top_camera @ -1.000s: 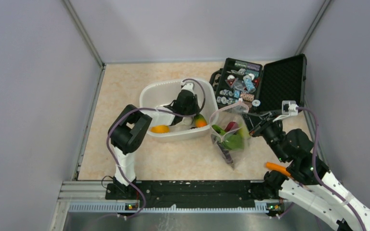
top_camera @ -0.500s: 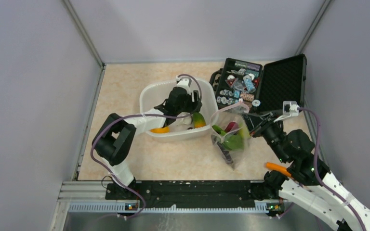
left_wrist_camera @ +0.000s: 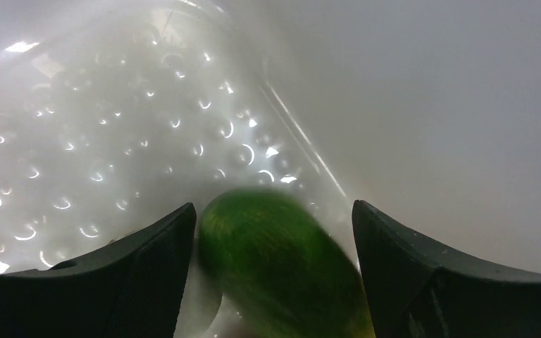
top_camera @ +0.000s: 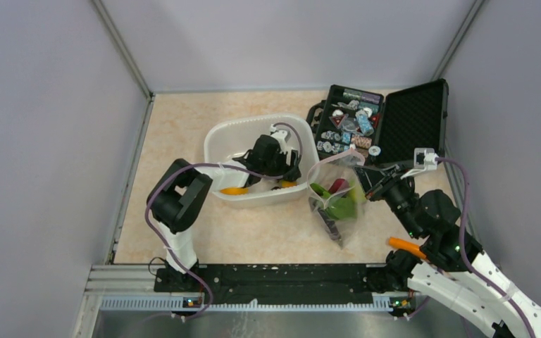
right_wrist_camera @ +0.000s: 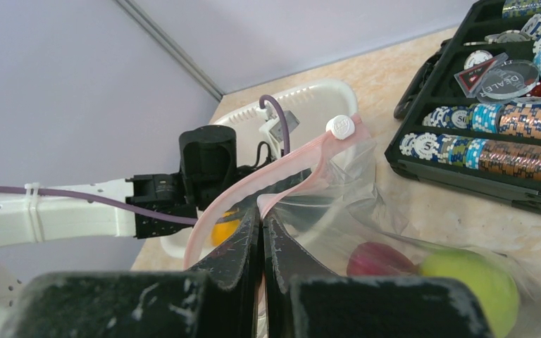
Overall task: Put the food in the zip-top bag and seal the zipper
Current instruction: Pick up the fake fruit from the bin.
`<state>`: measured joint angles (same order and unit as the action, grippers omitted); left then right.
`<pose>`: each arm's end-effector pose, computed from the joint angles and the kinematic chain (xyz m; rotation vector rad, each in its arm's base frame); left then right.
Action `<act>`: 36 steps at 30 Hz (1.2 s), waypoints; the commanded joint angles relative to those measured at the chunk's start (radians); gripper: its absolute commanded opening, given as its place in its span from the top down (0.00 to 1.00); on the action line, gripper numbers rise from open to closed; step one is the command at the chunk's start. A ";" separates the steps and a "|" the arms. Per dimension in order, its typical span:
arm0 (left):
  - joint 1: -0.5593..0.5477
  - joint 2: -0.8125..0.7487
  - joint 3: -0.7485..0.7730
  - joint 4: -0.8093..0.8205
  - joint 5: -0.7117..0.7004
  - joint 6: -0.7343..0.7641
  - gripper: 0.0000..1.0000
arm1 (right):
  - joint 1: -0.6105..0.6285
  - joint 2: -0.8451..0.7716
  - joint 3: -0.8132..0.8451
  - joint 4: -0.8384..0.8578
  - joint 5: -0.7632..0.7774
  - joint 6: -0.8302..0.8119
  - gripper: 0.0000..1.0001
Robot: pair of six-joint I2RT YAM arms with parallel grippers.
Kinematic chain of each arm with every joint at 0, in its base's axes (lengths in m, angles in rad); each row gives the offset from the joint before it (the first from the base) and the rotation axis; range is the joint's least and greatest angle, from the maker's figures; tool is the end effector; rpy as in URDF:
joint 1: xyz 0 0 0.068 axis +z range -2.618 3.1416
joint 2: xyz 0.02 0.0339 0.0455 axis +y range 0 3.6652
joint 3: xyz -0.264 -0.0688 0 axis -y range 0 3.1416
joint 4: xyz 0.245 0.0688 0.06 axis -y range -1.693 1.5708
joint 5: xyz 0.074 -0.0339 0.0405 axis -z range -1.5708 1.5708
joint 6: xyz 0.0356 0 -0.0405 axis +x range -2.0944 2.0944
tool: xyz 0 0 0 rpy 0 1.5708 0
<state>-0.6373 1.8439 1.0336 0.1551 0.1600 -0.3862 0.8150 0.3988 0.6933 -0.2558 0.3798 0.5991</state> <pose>0.3101 -0.2367 0.1651 0.3810 2.2875 -0.7211 0.0787 0.0643 0.3487 0.1421 1.5881 0.8273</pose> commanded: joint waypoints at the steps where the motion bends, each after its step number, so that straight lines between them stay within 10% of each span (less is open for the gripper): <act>1: -0.011 0.038 0.026 -0.029 -0.050 0.029 0.20 | 0.001 -0.016 -0.003 0.051 -0.001 0.009 1.00; 14: -0.010 -0.051 -0.002 0.035 -0.199 0.020 0.66 | 0.002 -0.021 0.003 0.039 0.004 0.008 1.00; 36: 0.087 -0.317 -0.070 0.037 -0.115 -0.036 0.65 | 0.002 -0.024 -0.006 0.044 0.003 0.011 1.00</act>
<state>-0.5629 1.6096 0.9760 0.1532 -0.0029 -0.3992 0.8150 0.3859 0.6849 -0.2562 0.3805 0.6060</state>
